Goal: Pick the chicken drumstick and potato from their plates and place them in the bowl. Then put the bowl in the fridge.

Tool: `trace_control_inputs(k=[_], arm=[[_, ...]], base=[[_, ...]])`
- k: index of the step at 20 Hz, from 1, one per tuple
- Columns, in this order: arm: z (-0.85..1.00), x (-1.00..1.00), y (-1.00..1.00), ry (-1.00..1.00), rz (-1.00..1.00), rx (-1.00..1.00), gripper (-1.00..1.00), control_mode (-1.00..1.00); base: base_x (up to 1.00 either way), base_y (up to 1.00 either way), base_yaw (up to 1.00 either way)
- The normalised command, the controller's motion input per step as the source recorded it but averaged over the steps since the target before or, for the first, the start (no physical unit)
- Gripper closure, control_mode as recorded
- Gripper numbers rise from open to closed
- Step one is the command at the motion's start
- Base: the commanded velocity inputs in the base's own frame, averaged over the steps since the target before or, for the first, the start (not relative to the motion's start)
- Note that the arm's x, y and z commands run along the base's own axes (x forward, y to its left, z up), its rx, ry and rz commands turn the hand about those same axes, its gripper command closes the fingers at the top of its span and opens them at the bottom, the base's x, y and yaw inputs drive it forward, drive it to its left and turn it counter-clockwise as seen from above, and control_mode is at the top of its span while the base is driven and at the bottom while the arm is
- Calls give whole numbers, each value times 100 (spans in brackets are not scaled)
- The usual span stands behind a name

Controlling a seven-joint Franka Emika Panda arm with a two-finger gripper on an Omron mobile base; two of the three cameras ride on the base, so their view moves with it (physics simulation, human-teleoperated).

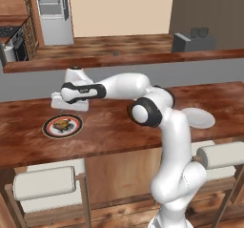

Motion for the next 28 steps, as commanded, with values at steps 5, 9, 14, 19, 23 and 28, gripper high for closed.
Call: trace_control_inputs(k=[5, 9, 14, 19, 23, 28], arm=[[-18, 29, 17, 3, -26, -2, -100, -100], [-11, 22, 11, 4, -21, -3, -100, -100], [-10, 2, 11, 0, -16, -3, -100, -100], [-13, 15, 18, 1, -12, -1, -100, -100], [-23, 18, 21, 3, -6, 0, -100, -100], [-23, 26, 10, 5, -4, 0, -100, -100]], base=[[0, 0, 0], [0, 0, 0], [0, 0, 0], [0, 0, 0], [0, 0, 0], [0, 0, 0]])
